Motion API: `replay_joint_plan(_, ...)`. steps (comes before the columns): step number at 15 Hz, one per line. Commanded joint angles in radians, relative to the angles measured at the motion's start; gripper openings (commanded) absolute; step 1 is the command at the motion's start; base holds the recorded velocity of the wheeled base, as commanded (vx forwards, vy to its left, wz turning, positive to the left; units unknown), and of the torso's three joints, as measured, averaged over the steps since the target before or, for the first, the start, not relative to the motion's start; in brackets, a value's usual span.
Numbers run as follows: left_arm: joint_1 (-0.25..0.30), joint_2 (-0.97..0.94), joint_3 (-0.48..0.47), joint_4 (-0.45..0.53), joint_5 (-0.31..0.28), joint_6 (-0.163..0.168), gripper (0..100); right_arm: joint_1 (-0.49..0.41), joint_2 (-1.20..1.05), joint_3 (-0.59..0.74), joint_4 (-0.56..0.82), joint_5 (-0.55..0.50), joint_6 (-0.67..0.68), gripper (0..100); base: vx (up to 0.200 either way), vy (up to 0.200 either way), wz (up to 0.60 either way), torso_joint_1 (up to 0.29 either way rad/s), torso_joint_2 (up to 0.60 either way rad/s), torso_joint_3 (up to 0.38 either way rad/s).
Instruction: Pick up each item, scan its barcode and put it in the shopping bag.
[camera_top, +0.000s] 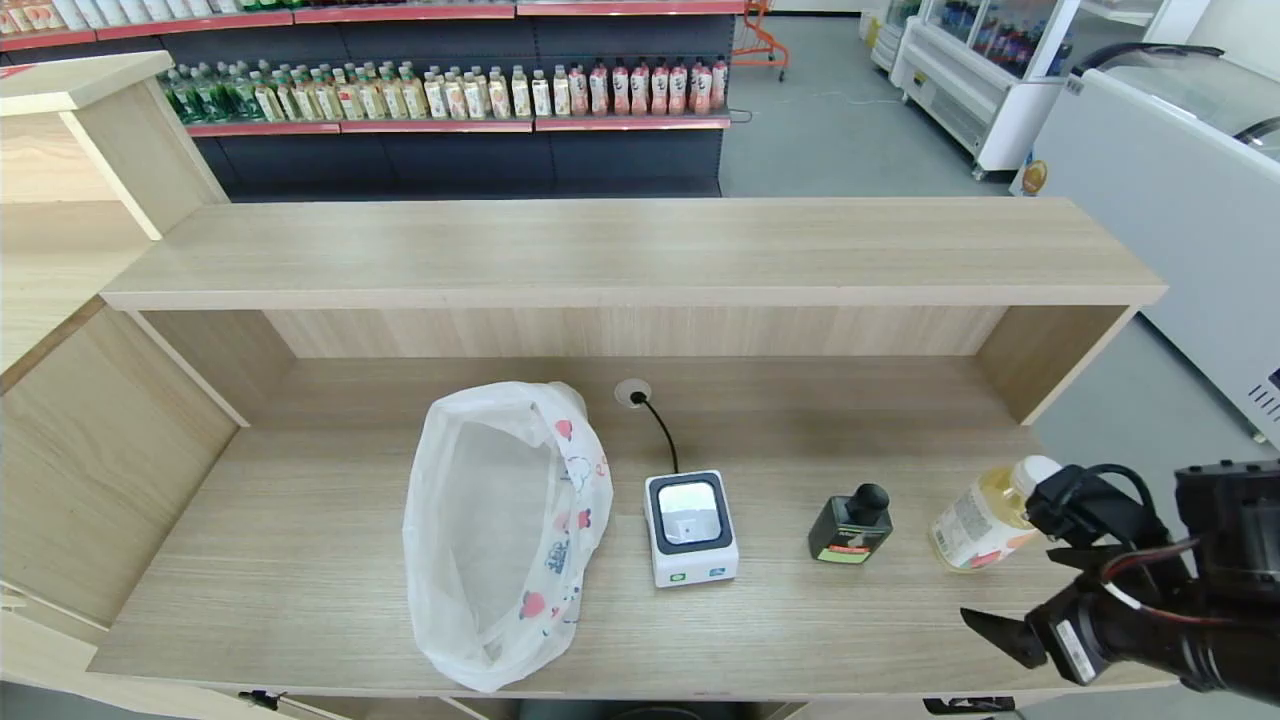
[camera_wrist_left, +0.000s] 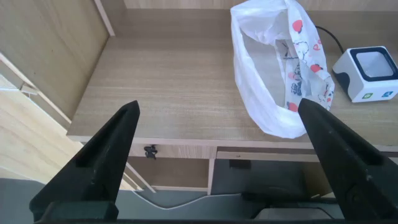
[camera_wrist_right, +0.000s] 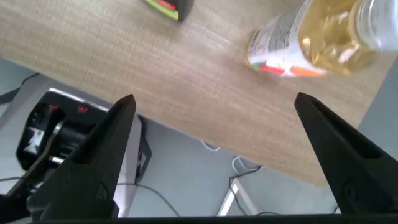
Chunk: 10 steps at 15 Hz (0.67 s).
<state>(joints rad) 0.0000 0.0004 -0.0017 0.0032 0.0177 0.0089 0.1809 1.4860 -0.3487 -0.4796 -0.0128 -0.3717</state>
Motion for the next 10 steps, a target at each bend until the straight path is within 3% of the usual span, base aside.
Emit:
replay_joint_plan(1, 0.000, 0.000, 0.000, 0.000, -0.001, 0.000, 100, 0.037, 0.186, -0.042, -0.114, -0.027, -0.024, 100, 0.000, 0.000, 0.00, 0.000, 0.00, 0.000)
replay_joint_plan(10, 0.000, 0.000, 0.002, 0.000, 0.001, 0.000, 100, 0.157, 0.422, -0.185, -0.248, -0.044, -0.026, 100, 0.000, 0.000, 0.00, 0.000, 0.00, 0.000)
